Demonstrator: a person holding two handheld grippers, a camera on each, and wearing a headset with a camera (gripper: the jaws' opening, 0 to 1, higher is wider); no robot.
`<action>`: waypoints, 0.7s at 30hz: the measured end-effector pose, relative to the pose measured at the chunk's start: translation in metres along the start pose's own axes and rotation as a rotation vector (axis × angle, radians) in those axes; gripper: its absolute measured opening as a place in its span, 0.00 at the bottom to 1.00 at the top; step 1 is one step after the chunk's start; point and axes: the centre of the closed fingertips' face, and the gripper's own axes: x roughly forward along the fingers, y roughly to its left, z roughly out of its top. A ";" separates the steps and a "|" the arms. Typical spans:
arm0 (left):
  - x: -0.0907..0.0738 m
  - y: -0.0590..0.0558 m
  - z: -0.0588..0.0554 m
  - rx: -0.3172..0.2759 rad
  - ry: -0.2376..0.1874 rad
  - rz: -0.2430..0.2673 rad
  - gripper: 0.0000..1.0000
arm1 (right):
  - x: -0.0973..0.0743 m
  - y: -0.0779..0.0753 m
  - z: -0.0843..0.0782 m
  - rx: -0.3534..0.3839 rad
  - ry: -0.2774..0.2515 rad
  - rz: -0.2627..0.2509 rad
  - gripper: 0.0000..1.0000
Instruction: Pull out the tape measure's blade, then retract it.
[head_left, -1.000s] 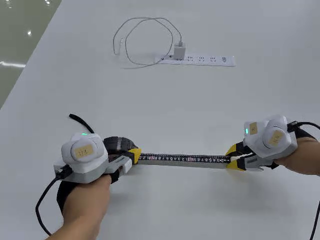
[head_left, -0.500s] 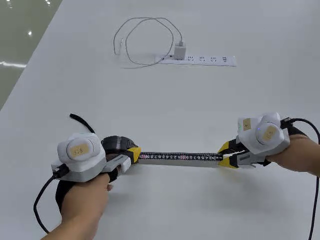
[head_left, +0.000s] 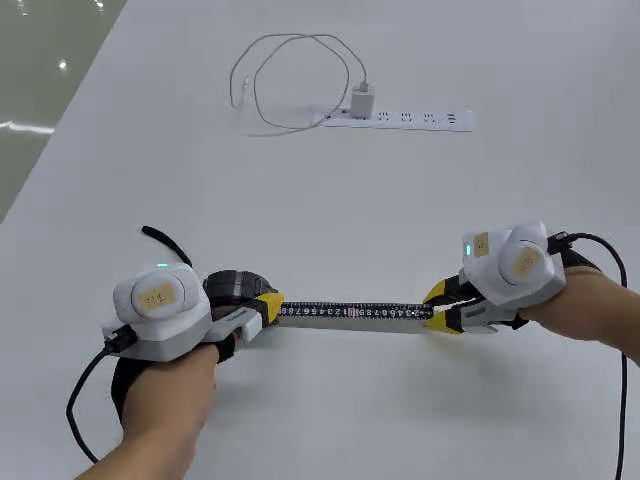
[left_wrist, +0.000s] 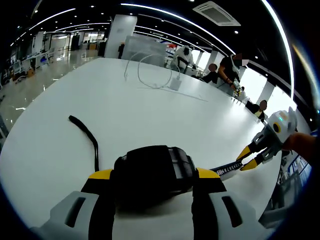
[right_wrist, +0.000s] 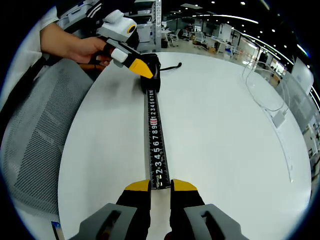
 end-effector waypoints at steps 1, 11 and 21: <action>0.000 0.000 0.000 -0.001 0.000 -0.001 0.58 | 0.001 0.000 0.002 -0.001 -0.002 0.001 0.10; -0.001 0.000 0.000 -0.012 0.001 -0.011 0.58 | 0.009 0.000 0.016 -0.014 -0.017 0.006 0.10; 0.000 0.001 0.001 -0.019 -0.002 -0.017 0.58 | 0.013 0.000 0.024 -0.013 -0.031 0.016 0.10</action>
